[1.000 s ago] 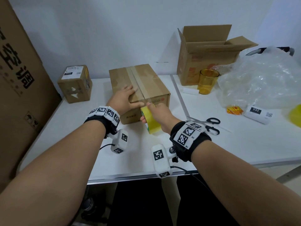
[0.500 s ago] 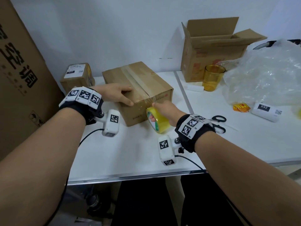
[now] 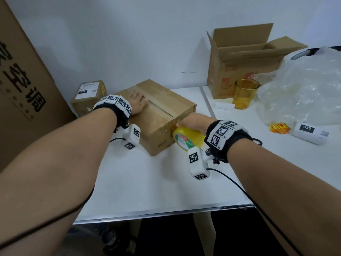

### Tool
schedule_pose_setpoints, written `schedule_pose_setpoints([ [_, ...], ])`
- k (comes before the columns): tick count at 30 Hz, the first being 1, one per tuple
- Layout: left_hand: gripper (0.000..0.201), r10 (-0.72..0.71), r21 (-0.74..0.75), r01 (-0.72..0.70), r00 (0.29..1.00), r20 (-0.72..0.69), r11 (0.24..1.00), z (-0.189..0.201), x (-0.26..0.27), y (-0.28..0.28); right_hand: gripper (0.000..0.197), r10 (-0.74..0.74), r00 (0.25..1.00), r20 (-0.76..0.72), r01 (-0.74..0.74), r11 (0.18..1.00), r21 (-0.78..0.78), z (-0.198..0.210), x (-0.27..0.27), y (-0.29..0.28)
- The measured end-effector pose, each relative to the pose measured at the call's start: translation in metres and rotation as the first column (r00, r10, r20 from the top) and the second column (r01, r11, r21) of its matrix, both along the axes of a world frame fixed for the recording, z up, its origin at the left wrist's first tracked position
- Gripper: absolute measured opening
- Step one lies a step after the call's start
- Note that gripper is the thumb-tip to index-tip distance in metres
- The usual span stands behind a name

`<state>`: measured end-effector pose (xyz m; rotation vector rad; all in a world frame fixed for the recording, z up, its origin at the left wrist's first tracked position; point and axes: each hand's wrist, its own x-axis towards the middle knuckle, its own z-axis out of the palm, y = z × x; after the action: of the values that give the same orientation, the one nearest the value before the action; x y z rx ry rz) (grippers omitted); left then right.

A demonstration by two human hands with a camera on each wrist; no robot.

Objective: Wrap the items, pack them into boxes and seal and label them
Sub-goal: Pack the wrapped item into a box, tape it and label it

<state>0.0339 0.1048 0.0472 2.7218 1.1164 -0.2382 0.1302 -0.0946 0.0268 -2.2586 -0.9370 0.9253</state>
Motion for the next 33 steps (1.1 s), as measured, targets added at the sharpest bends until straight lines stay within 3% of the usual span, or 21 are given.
schedule_pose_setpoints([
  [3,0.056,-0.01,-0.03,0.01,1.0,-0.008,1.0,-0.001,0.0,-0.007,0.039,-0.002,1.0,0.031,0.002,1.0,-0.013,0.0,0.001,0.003],
  [13,0.067,-0.192,0.012,0.194,0.978,-0.083,0.981,-0.013,-0.002,-0.045,0.035,-0.139,0.984,-0.111,0.146,0.988,0.055,-0.004,-0.006,0.003],
  [17,0.064,-0.289,-0.013,0.289,0.955,-0.063,0.957,-0.013,-0.009,-0.067,0.037,-0.106,0.987,-0.118,0.118,0.988,0.101,-0.007,-0.006,-0.001],
  [20,0.062,-0.308,-0.009,0.308,0.951,0.015,0.951,-0.023,-0.011,-0.085,0.01,-0.079,0.982,-0.171,0.106,0.982,0.155,-0.014,-0.006,-0.005],
  [21,0.062,-0.302,0.016,0.302,0.952,0.043,0.953,-0.027,-0.012,-0.087,0.01,-0.07,0.978,-0.195,0.106,0.978,0.178,-0.016,-0.006,-0.007],
  [25,0.065,-0.352,0.135,0.341,0.934,0.069,0.93,-0.041,-0.014,-0.08,0.043,-0.089,0.97,-0.226,0.128,0.978,0.164,-0.015,-0.006,-0.018],
  [29,0.065,-0.425,0.129,0.414,0.902,0.079,0.901,-0.039,-0.013,-0.064,0.019,-0.006,0.897,-0.441,0.065,0.991,0.117,-0.004,-0.008,-0.036],
  [33,0.064,-0.426,0.086,0.418,0.897,0.123,0.905,-0.032,-0.003,-0.051,0.029,0.022,0.857,-0.515,0.081,0.981,0.177,-0.008,-0.007,-0.04],
])
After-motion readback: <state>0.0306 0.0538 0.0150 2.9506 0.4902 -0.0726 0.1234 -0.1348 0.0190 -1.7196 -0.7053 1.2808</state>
